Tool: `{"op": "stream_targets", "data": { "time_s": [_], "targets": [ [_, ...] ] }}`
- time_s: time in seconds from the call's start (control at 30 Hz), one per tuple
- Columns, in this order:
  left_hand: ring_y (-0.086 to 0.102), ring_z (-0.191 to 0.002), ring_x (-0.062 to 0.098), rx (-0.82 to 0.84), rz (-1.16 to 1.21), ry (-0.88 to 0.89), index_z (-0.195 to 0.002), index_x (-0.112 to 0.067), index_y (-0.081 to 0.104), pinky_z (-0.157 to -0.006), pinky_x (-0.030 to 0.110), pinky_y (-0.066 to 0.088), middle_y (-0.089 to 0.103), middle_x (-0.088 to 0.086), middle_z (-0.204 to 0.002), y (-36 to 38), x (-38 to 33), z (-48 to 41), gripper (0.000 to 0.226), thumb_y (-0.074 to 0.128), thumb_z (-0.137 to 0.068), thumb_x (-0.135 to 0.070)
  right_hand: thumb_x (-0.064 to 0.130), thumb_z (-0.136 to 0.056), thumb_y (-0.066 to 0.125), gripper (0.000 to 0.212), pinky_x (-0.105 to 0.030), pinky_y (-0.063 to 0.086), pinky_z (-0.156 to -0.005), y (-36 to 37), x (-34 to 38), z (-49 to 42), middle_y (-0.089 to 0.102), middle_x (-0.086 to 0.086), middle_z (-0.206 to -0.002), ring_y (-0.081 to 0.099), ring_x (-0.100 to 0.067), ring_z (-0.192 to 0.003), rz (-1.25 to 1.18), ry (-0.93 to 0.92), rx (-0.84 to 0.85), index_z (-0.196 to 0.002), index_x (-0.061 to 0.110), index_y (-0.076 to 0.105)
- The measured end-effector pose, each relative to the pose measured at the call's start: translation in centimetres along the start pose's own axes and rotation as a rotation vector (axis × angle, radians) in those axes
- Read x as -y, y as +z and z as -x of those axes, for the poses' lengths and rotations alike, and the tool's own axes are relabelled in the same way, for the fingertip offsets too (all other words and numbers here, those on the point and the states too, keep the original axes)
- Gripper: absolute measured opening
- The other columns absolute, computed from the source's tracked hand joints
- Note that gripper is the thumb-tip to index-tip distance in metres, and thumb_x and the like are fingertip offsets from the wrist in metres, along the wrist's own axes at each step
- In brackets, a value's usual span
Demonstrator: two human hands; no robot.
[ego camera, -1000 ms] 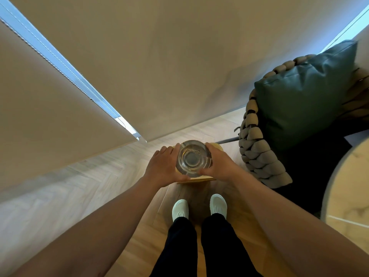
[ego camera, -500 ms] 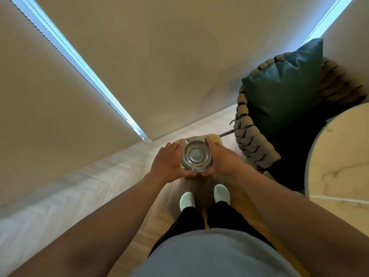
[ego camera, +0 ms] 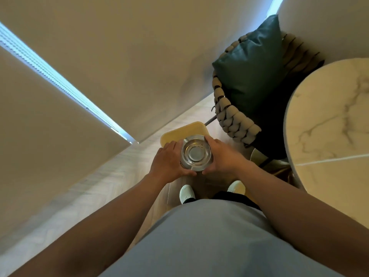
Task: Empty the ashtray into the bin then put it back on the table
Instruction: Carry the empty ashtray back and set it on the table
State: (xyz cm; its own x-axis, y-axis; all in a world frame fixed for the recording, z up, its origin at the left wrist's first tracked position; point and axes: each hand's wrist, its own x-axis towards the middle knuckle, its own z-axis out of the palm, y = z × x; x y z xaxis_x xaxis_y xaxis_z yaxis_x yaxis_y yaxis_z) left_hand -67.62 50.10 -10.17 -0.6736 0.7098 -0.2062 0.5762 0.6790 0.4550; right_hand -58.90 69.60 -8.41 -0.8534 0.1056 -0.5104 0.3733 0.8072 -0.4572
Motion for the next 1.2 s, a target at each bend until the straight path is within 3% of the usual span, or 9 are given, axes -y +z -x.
{"op": "stream_targets", "data": {
  "time_s": [0.1, 0.27, 0.43, 0.7, 0.93, 1.2],
  "targets": [
    [0.054, -0.113, 0.021, 0.045, -0.010, 0.066, -0.139, -0.022, 0.038, -0.096, 0.040, 0.046, 0.056, -0.001, -0.129, 0.3, -1.4, -0.4, 0.111, 0.075, -0.050, -0.076, 0.051, -0.058, 0.088, 0.121, -0.043, 0.052, -0.091, 0.7, -1.2, 1.9, 0.050, -0.005, -0.137, 0.056, -0.028, -0.120, -0.025, 0.045, -0.067, -0.148, 0.033, 0.009],
    [0.052, -0.115, 0.018, 0.119, -0.038, 0.200, -0.139, -0.024, 0.038, -0.098, 0.038, 0.044, 0.055, -0.004, -0.131, 1.4, -5.3, -1.1, 0.110, 0.076, -0.050, -0.077, 0.051, -0.057, 0.089, 0.117, -0.051, 0.054, -0.094, 1.4, -4.1, 6.0, 0.051, -0.006, -0.140, 0.055, -0.029, -0.123, -0.106, 0.147, -0.147, -0.146, 0.027, 0.016],
    [0.054, -0.111, 0.016, 0.188, -0.049, 0.330, -0.137, -0.026, 0.038, -0.094, 0.032, 0.044, 0.057, -0.004, -0.127, 3.8, -11.0, -0.9, 0.105, 0.074, -0.053, -0.077, 0.049, -0.056, 0.089, 0.119, -0.050, 0.052, -0.098, 2.9, -7.8, 12.3, 0.048, -0.004, -0.146, 0.053, -0.028, -0.129, -0.209, 0.246, -0.269, -0.148, 0.026, 0.016],
    [0.049, -0.124, 0.020, 0.347, -0.148, 0.543, -0.146, -0.022, 0.030, -0.103, 0.044, 0.045, 0.051, 0.001, -0.139, 10.1, -21.3, 3.6, 0.114, 0.067, -0.056, -0.082, 0.052, -0.056, 0.089, 0.131, -0.044, 0.051, -0.099, 7.8, -14.0, 25.4, 0.045, -0.008, -0.147, 0.049, -0.028, -0.132, -0.327, 0.431, -0.356, -0.154, 0.024, 0.006],
    [0.050, -0.124, 0.020, 0.411, -0.212, 0.676, -0.146, -0.020, 0.030, -0.102, 0.043, 0.046, 0.051, 0.001, -0.139, 15.3, -28.6, 9.4, 0.118, 0.069, -0.053, -0.081, 0.047, -0.054, 0.091, 0.123, -0.047, 0.054, -0.092, 12.5, -17.6, 35.8, 0.051, -0.005, -0.138, 0.055, -0.027, -0.122, -0.422, 0.527, -0.432, -0.148, 0.025, 0.016],
    [0.049, -0.124, 0.022, 0.475, -0.224, 0.788, -0.146, -0.018, 0.030, -0.102, 0.045, 0.044, 0.051, 0.003, -0.137, 18.0, -33.6, 12.6, 0.117, 0.078, -0.054, -0.070, 0.046, -0.057, 0.091, 0.129, -0.047, 0.051, -0.097, 15.0, -19.7, 42.0, 0.046, -0.004, -0.145, 0.050, -0.027, -0.128, -0.510, 0.600, -0.462, -0.155, 0.029, 0.007]
  ]
}}
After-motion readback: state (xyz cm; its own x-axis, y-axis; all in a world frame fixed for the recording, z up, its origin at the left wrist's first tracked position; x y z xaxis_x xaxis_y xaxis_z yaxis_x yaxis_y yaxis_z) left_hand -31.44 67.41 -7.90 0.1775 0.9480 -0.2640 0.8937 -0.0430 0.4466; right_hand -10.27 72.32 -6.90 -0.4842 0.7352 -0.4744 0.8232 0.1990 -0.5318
